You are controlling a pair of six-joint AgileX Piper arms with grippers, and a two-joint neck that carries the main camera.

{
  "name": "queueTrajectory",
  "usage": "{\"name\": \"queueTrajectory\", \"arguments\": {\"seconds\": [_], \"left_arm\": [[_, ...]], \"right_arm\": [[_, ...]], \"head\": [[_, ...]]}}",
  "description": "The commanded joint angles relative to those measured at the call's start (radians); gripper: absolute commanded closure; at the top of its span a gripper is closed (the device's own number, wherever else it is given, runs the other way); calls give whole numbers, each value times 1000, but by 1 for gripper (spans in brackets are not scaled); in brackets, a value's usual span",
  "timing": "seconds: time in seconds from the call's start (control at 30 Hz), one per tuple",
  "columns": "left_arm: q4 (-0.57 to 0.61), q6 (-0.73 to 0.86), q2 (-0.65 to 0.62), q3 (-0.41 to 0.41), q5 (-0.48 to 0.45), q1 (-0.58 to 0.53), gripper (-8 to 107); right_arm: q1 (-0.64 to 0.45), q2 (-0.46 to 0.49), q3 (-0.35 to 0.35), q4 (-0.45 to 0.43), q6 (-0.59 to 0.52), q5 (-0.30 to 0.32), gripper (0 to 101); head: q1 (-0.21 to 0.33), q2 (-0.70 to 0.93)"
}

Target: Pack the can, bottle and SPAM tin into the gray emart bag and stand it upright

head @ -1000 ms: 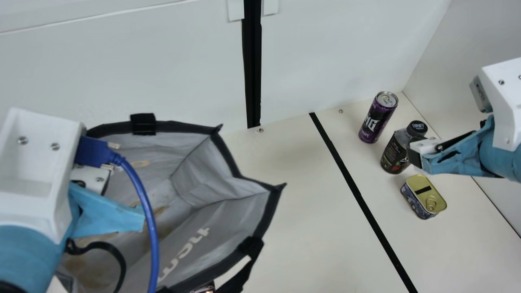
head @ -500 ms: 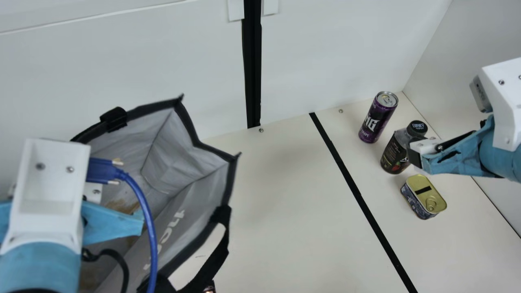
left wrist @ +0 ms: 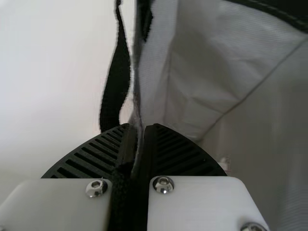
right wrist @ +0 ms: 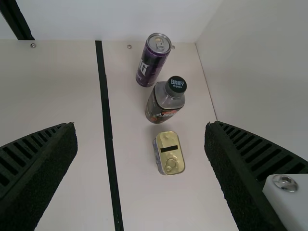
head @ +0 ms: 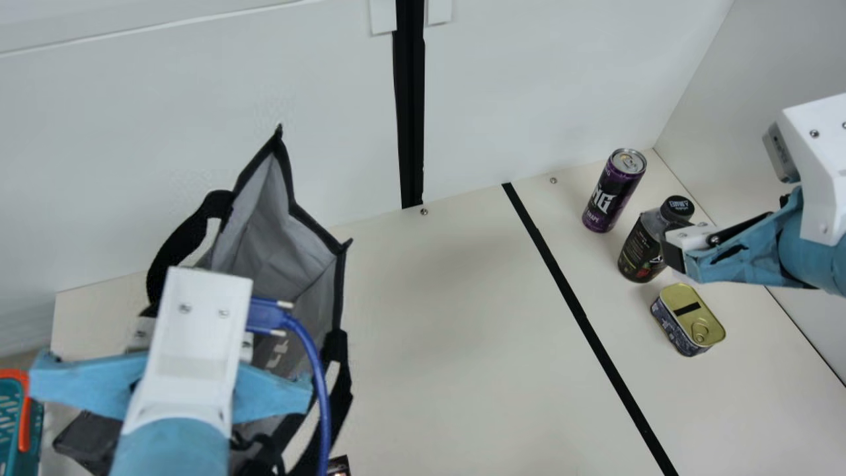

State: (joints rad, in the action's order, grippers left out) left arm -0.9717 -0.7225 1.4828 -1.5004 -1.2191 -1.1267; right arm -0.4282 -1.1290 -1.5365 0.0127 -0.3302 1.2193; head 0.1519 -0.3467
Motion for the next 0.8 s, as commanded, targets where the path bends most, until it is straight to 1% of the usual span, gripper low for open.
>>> {"name": "queueTrajectory", "arguments": {"seconds": [0.0, 0.43, 0.77], "left_arm": [[9, -6, 7, 0, -1, -11, 107], [112, -48, 58, -24, -1, -74, 107], [162, -85, 84, -40, -1, -99, 107]], "right_arm": [[0, 0, 0, 0, 0, 0, 6], [0, 0, 0, 0, 0, 0, 6], [0, 0, 0, 0, 0, 0, 6]], "head": [[23, -2], [23, -2], [23, -2]]}}
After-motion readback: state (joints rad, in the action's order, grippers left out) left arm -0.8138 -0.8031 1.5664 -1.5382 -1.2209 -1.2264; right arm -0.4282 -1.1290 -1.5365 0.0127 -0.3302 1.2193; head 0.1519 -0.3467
